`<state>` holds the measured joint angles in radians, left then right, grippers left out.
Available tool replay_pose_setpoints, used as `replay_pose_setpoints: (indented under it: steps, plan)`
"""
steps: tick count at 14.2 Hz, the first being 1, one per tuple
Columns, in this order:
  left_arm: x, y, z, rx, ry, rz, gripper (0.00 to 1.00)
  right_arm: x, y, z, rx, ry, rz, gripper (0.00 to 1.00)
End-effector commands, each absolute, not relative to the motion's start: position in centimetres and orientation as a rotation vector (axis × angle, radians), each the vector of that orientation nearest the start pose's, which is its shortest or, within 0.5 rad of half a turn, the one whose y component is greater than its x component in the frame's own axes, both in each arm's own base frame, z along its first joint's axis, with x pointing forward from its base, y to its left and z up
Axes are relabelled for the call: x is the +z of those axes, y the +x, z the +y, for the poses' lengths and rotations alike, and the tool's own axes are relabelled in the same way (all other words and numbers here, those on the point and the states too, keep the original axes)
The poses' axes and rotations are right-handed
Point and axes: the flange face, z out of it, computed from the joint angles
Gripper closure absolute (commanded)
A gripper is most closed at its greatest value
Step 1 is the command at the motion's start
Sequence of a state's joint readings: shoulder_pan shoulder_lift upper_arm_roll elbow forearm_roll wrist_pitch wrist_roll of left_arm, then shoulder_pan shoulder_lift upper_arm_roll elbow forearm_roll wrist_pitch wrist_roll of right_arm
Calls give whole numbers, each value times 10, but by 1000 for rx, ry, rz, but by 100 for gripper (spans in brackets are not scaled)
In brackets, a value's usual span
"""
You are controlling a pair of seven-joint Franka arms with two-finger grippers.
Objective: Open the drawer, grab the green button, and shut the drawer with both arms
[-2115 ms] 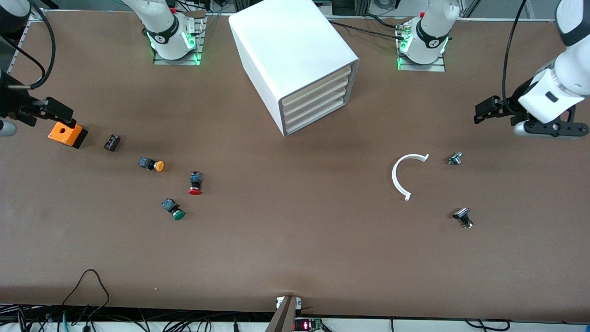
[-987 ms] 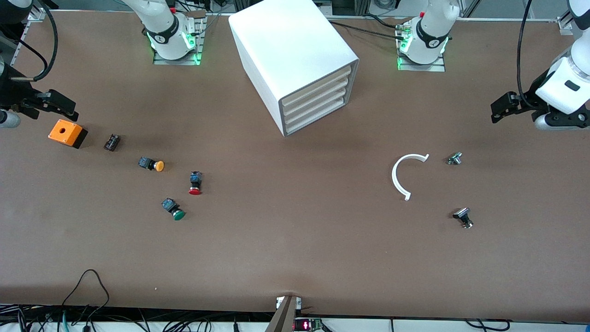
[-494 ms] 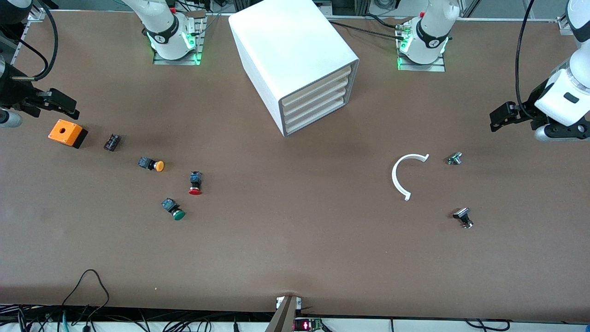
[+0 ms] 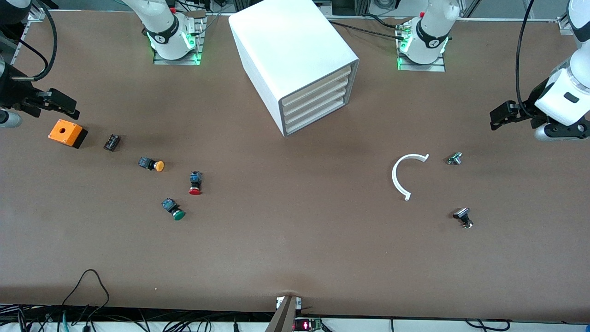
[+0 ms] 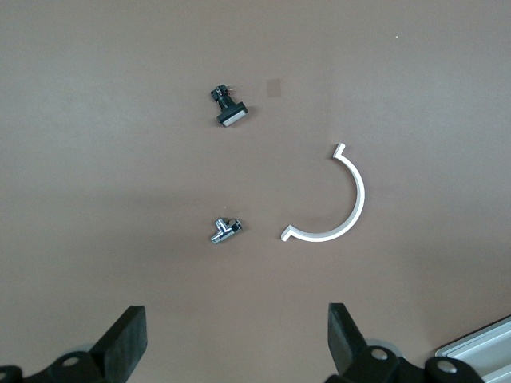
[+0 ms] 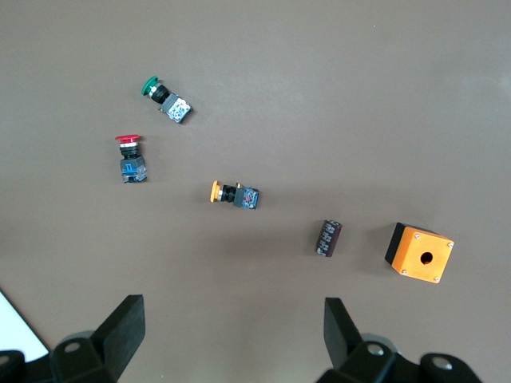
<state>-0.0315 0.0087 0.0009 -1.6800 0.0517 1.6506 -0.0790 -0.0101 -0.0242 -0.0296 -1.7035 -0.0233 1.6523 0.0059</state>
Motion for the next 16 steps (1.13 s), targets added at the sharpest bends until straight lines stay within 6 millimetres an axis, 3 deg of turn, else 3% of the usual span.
replay_pose_setpoints:
  steps: [1, 16]
  plan:
    - [581, 562, -12, 64, -3073, -82, 0, 579, 549, -21, 48, -3152, 78, 1]
    - [579, 562, -8, 82, -3079, -100, 0, 575, 550, -19, 70, -3154, 73, 1]
